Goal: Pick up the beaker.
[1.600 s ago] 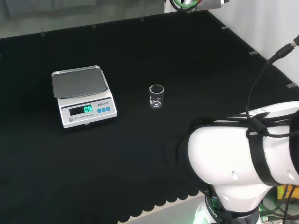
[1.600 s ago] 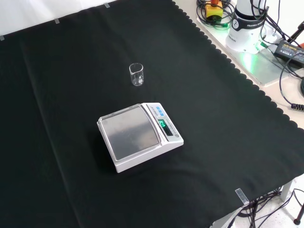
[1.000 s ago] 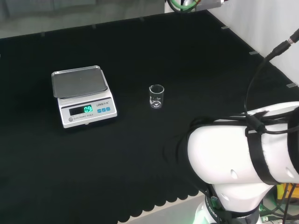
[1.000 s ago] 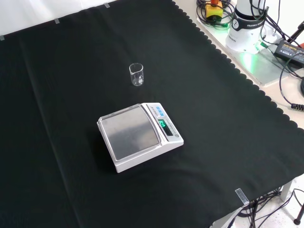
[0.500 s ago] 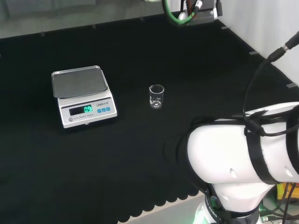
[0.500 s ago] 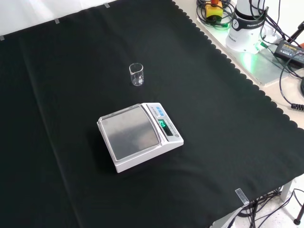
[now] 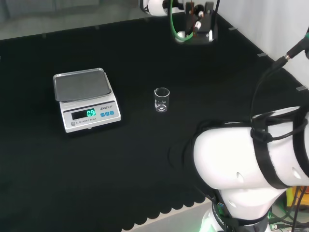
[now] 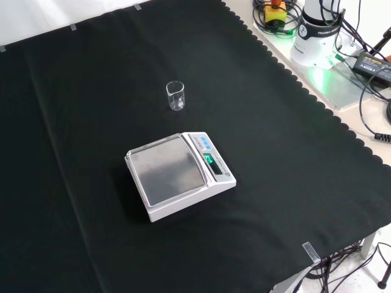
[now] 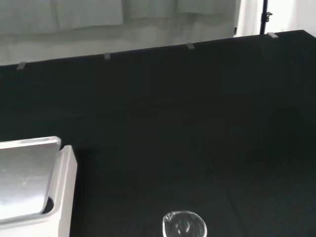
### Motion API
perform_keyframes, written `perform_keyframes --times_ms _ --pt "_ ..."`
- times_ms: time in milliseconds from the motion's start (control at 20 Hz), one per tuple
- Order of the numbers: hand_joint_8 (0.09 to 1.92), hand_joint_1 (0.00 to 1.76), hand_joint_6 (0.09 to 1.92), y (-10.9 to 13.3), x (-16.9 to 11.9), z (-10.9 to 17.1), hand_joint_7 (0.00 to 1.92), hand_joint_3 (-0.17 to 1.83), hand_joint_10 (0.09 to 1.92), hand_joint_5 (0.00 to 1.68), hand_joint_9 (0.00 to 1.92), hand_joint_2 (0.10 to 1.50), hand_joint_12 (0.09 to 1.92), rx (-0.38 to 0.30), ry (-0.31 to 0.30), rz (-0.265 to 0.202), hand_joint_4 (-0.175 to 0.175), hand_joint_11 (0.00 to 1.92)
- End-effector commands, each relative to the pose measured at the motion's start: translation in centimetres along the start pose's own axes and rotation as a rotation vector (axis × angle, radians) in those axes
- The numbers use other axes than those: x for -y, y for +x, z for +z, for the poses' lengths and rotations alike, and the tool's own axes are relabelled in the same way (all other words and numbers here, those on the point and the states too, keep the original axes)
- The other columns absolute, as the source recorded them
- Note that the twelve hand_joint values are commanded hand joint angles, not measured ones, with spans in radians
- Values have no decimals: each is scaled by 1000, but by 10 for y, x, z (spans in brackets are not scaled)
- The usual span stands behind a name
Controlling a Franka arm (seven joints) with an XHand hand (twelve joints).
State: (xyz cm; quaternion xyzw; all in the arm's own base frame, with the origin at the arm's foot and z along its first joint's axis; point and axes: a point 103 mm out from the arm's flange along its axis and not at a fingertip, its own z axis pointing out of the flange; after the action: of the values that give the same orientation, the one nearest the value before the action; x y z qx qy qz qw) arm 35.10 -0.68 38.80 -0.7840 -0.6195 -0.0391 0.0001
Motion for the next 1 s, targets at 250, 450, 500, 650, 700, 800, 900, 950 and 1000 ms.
perform_keyframes --times_ms 250,450,500,650,700,800,900,950,1000 --pt "88 50 87 9 -19 87 80 261 620 86 0 1005 1382 12 58 71 -14 0" --pt "289 98 87 11 -24 114 11 225 654 100 0 1008 1407 7 92 57 -17 0" --pt "316 108 87 12 -24 120 5 221 659 102 0 1007 1411 7 99 54 -18 0" --pt "360 129 87 11 -26 136 0 214 679 107 0 1003 1421 3 130 57 -20 0" --pt "366 134 87 10 -27 141 0 213 683 108 0 1001 1424 0 141 60 -20 0" --pt "373 139 87 8 -27 149 0 211 688 109 0 1000 1427 -3 158 63 -21 0" --pt "379 146 87 7 -28 156 0 210 694 110 0 999 1431 -9 175 68 -22 0" --pt "381 148 87 6 -27 160 0 210 696 111 0 998 1432 -10 181 71 -22 0" --pt "385 152 87 5 -27 163 0 209 699 111 0 998 1434 -13 186 74 -22 0"
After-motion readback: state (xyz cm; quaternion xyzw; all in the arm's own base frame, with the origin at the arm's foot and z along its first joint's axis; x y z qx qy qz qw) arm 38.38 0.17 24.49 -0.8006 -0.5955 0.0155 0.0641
